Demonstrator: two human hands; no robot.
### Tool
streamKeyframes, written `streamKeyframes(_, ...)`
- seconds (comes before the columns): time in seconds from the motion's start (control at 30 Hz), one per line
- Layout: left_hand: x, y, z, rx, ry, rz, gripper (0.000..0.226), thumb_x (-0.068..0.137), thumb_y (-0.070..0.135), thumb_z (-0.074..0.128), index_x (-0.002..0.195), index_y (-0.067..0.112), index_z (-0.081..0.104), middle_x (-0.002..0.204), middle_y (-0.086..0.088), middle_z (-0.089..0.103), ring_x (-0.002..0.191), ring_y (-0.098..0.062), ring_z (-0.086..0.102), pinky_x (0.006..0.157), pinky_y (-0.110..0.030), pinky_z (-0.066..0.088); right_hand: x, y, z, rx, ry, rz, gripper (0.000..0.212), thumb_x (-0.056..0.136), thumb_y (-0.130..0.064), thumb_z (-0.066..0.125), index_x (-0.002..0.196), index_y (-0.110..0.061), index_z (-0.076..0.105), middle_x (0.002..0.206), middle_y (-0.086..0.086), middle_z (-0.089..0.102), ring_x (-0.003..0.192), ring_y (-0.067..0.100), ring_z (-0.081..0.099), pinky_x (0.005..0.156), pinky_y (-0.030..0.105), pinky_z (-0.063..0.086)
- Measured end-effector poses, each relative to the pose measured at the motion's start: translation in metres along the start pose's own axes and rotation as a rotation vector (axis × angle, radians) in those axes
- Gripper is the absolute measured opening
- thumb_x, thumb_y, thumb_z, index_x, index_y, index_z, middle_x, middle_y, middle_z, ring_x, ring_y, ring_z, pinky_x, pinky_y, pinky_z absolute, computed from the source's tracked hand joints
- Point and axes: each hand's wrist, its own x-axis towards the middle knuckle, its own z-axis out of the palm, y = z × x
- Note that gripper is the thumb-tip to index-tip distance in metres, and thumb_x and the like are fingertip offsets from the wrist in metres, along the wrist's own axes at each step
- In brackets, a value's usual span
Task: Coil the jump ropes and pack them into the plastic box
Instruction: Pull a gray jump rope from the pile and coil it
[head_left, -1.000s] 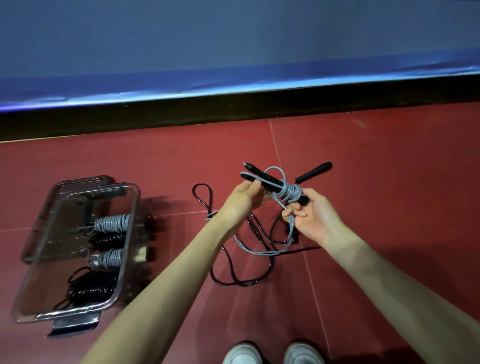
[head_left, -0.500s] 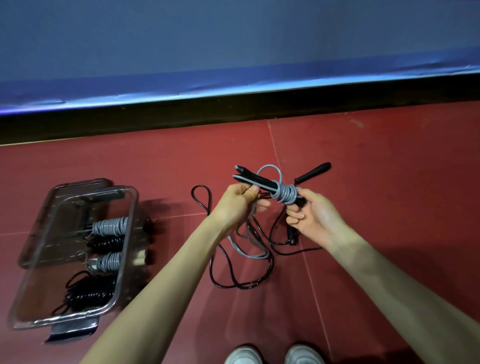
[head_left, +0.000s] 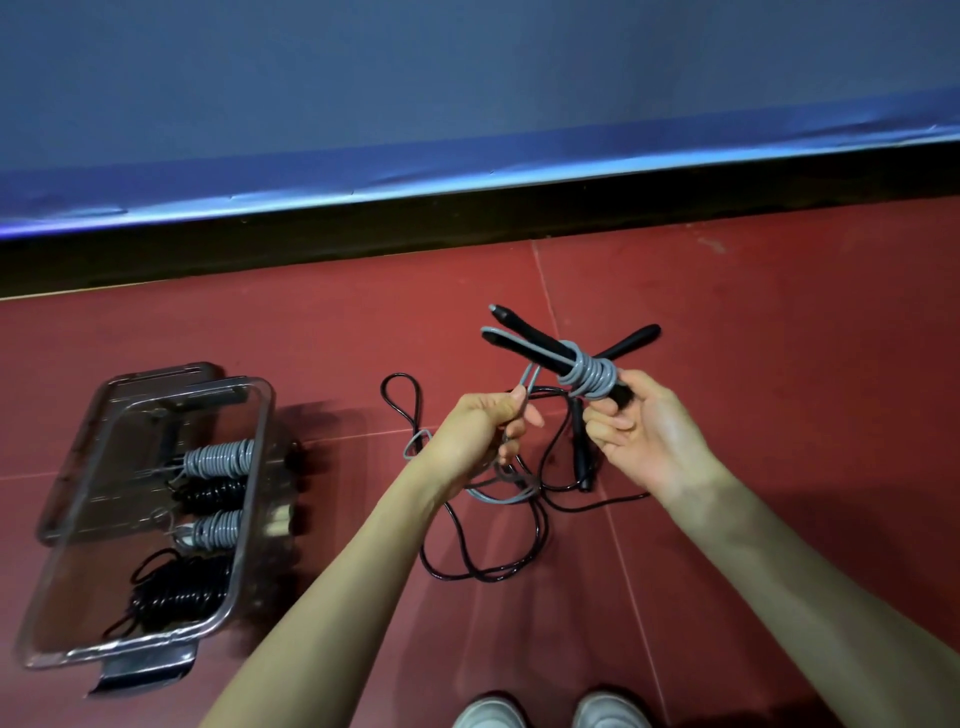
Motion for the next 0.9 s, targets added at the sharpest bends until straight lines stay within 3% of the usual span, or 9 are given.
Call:
streamKeyframes(0.13,-0.001,0.003,0.0,0.088,-0.023,0.024,0.04,0.104,0.028,0.037,0.072,0.009,0.053,0.05,0.008,0.031,0.043,-0.009,0.033,0.051,-0.026,0.025,0.001,0.0,-0.001,0.058,0.028,-0.028,0.022,0.096,-0.014,0.041,0.076,-0.008,0.048,0.053,0.002,0.035,0.036,0.005,0.024,0.035,0.016,0.017)
streamKeyframes(0.3,-0.002,0.001,0.002,0.25,-0.013,0.042,0.036,0.105,0.026,0.034,0.082,0.009,0.054,0.053,0.008,0.026,0.047,-0.009,0.025,0.05,-0.023,0.025,0.006,-0.003,0.001,0.113,0.109,-0.071,0.026,0.097,-0.01,0.038,0.072,-0.009,0.045,0.052,0.003,0.036,0.039,0.008,0.024,0.036,0.017,0.019)
streamKeyframes(0.47,0.002,-0.007,-0.021,0.454,0.008,0.003,0.038,0.104,0.026,0.038,0.076,0.01,0.056,0.051,0.005,0.039,0.049,-0.012,0.048,0.064,-0.031,0.042,0.015,-0.007,-0.003,0.104,0.146,-0.113,0.027,0.095,-0.008,0.034,0.069,-0.01,0.042,0.05,0.002,0.035,0.036,0.008,0.022,0.04,0.018,0.017)
streamKeyframes(0.6,0.002,-0.001,-0.021,0.39,-0.012,-0.068,0.038,0.105,0.02,0.035,0.073,0.008,0.053,0.046,0.008,0.032,0.041,-0.008,0.032,0.048,-0.022,0.031,0.023,-0.003,-0.006,0.121,0.2,-0.086,0.027,0.096,-0.012,0.034,0.07,-0.011,0.043,0.051,0.001,0.035,0.035,0.009,0.021,0.047,0.02,0.025)
streamKeyframes(0.7,0.002,0.0,0.0,0.307,-0.079,-0.15,0.037,0.103,0.015,0.031,0.075,0.008,0.055,0.046,0.005,0.034,0.039,-0.01,0.031,0.046,-0.021,0.026,0.03,0.001,-0.005,0.099,0.236,-0.038,0.029,0.098,-0.02,0.037,0.072,-0.014,0.047,0.053,-0.002,0.035,0.036,0.01,0.024,0.075,0.037,0.043)
streamKeyframes(0.77,0.003,-0.003,0.013,0.281,-0.149,-0.206,0.04,0.103,0.018,0.029,0.075,0.008,0.057,0.049,0.001,0.043,0.042,-0.013,0.041,0.049,-0.023,0.033,0.031,0.003,-0.004,0.098,0.22,-0.03,0.029,0.099,-0.022,0.036,0.072,-0.015,0.047,0.054,-0.003,0.033,0.039,0.01,0.023,0.086,0.055,0.042)
streamKeyframes(0.83,0.003,-0.004,0.022,0.191,-0.208,-0.284,0.045,0.105,0.024,0.028,0.076,0.007,0.057,0.053,-0.002,0.05,0.046,-0.015,0.051,0.055,-0.025,0.045,0.032,0.005,-0.003,0.173,0.18,-0.051,0.03,0.099,-0.019,0.035,0.072,-0.014,0.046,0.055,-0.002,0.032,0.045,0.011,0.021,0.081,0.063,0.044)
streamKeyframes(0.9,0.002,-0.005,0.025,0.124,-0.252,-0.33,0.048,0.105,0.029,0.027,0.078,0.005,0.058,0.056,-0.004,0.054,0.052,-0.016,0.058,0.065,-0.026,0.053,0.032,0.005,-0.001,0.296,0.142,-0.061,0.029,0.099,-0.017,0.035,0.073,-0.011,0.045,0.055,0.0,0.032,0.047,0.011,0.02,0.075,0.059,0.049)
